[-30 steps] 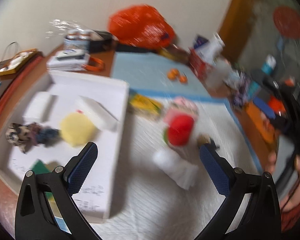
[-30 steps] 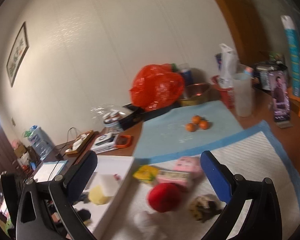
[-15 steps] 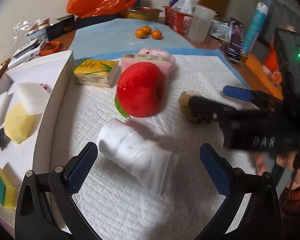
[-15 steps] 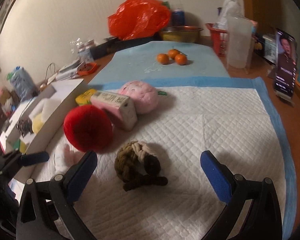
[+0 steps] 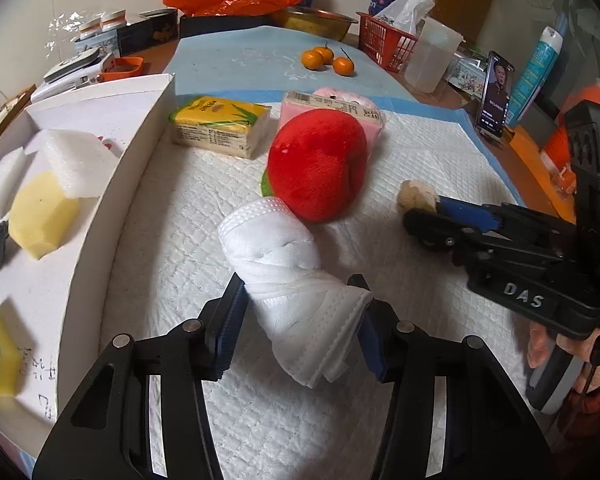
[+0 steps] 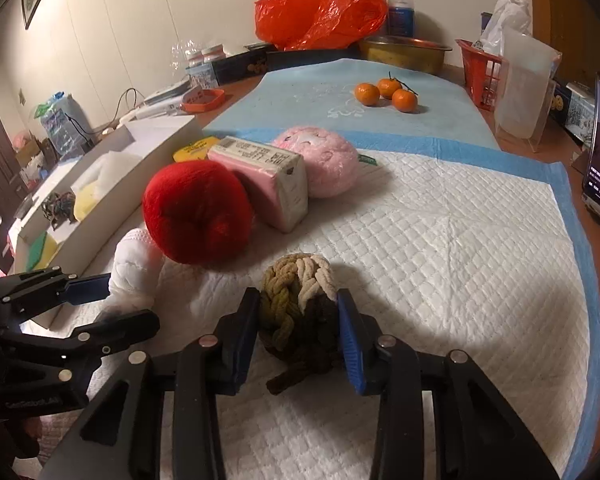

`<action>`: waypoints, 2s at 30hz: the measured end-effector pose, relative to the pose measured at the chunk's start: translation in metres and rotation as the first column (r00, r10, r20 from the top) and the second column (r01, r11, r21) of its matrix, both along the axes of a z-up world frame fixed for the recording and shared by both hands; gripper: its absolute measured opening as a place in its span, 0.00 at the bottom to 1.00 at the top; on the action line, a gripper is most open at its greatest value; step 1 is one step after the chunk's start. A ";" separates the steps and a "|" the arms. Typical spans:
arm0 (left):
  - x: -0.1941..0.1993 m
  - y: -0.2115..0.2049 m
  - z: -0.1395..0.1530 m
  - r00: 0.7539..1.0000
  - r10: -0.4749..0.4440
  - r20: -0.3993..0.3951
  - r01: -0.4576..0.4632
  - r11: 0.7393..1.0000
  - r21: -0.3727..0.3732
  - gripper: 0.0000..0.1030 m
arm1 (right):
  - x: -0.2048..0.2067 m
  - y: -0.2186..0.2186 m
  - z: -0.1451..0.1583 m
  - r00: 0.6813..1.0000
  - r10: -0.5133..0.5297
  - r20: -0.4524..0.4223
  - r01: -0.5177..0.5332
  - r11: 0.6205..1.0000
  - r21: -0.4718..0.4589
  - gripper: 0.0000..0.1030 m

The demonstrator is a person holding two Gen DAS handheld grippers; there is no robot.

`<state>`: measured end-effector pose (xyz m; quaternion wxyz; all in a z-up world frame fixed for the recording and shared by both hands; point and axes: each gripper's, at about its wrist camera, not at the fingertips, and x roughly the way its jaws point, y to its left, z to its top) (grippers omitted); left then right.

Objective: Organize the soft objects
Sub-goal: 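Grasp the white rolled towel with the left tool while the right tool grasps the tan knotted rope ball, then carry the towel in the left tool while the right tool carries the rope ball to the tray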

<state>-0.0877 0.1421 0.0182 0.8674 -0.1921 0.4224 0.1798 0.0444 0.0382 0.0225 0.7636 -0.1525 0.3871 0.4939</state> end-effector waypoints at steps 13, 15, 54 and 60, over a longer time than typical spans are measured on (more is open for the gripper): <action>-0.028 0.003 0.078 0.986 0.013 0.166 -0.026 0.997 0.074 0.49 | -0.020 -0.027 0.070 0.999 -0.028 0.020 0.023 0.979 0.203 0.36; -0.034 0.003 0.104 0.976 0.011 0.217 -0.033 0.995 0.098 0.49 | -0.026 -0.030 0.088 0.999 -0.024 0.042 0.013 0.969 0.247 0.36; -0.100 0.019 0.185 0.907 0.066 0.416 -0.127 0.985 0.119 0.49 | -0.085 -0.024 0.172 0.999 0.028 0.045 -0.047 0.863 0.504 0.38; -0.100 0.021 0.184 0.906 0.063 0.418 -0.123 0.985 0.118 0.49 | -0.086 -0.023 0.172 0.999 0.026 0.045 -0.045 0.863 0.503 0.38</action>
